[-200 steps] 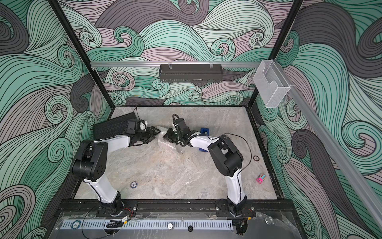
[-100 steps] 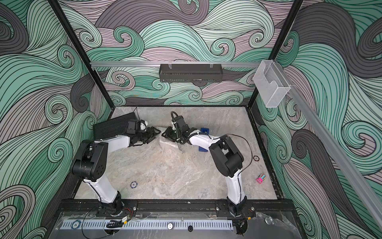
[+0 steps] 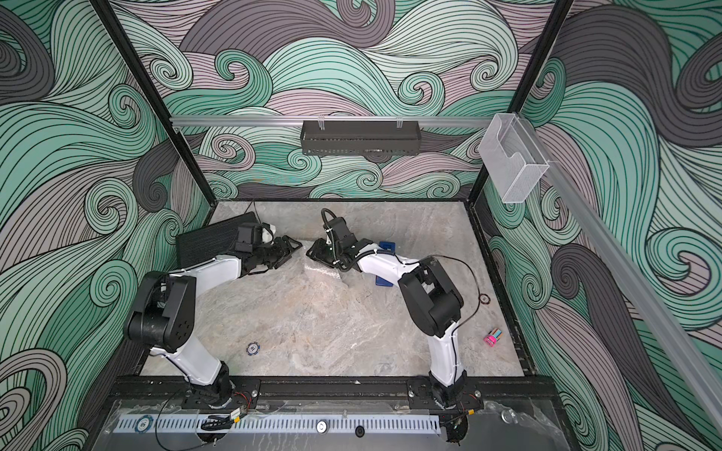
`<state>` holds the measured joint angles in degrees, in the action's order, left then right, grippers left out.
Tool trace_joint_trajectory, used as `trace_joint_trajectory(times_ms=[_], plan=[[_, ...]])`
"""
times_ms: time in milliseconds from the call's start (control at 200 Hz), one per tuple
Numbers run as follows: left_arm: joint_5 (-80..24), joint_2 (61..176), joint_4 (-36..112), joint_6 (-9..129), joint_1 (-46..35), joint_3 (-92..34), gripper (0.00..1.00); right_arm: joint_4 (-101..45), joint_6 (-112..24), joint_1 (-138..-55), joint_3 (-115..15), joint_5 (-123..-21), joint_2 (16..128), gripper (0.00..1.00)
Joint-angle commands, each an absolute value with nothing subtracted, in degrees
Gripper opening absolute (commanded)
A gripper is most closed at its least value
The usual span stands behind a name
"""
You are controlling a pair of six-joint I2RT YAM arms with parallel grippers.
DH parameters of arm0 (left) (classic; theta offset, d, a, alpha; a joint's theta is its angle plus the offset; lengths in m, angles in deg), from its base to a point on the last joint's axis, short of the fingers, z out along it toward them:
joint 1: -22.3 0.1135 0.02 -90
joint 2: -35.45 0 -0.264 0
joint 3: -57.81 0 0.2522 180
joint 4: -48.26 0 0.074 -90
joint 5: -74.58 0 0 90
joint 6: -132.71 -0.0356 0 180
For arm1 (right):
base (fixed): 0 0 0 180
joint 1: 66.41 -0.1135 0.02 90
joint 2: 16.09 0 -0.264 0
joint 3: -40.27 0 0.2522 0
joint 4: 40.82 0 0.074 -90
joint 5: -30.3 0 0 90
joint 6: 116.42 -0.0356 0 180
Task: Wrap mugs in bubble wrap
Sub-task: Stick the tape on the bubble wrap.
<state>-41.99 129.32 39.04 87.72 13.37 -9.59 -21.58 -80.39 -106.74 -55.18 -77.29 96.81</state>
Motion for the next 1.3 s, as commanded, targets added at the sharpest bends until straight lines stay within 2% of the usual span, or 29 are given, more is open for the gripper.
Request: trace_joint_trajectory(times_ms=[0, 590, 635, 710, 786, 866, 1296], plan=[[-39.1, 124.1, 36.0, 87.8, 14.0, -11.2, 0.76, -18.4, -79.3, -107.0, -56.9, -74.4, 94.2, 0.48], [-40.6, 117.4, 33.7, 85.9, 13.6, -8.9, 0.78, -19.8, -76.6, -107.1, -56.5, -74.8, 88.5, 0.53], [-40.4, 117.4, 33.5, 85.7, 13.8, -9.0, 0.78, -19.3, -75.8, -107.1, -57.0, -76.5, 88.8, 0.47], [-39.2, 114.4, 32.9, 85.3, 13.8, -8.9, 0.80, -17.9, -75.3, -107.3, -57.2, -77.7, 89.4, 0.26], [-38.2, 112.5, 31.9, 85.3, 14.0, -9.0, 0.80, -17.2, -74.9, -107.5, -56.7, -77.5, 90.1, 0.10], [-37.7, 110.3, 30.2, 84.6, 14.1, -9.3, 0.81, -17.2, -74.7, -107.4, -56.9, -78.2, 91.7, 0.02], [-33.5, 99.8, 27.1, 82.2, 14.3, -7.6, 0.85, -13.7, -73.5, -107.5, -59.5, -76.2, 99.0, 0.00]])
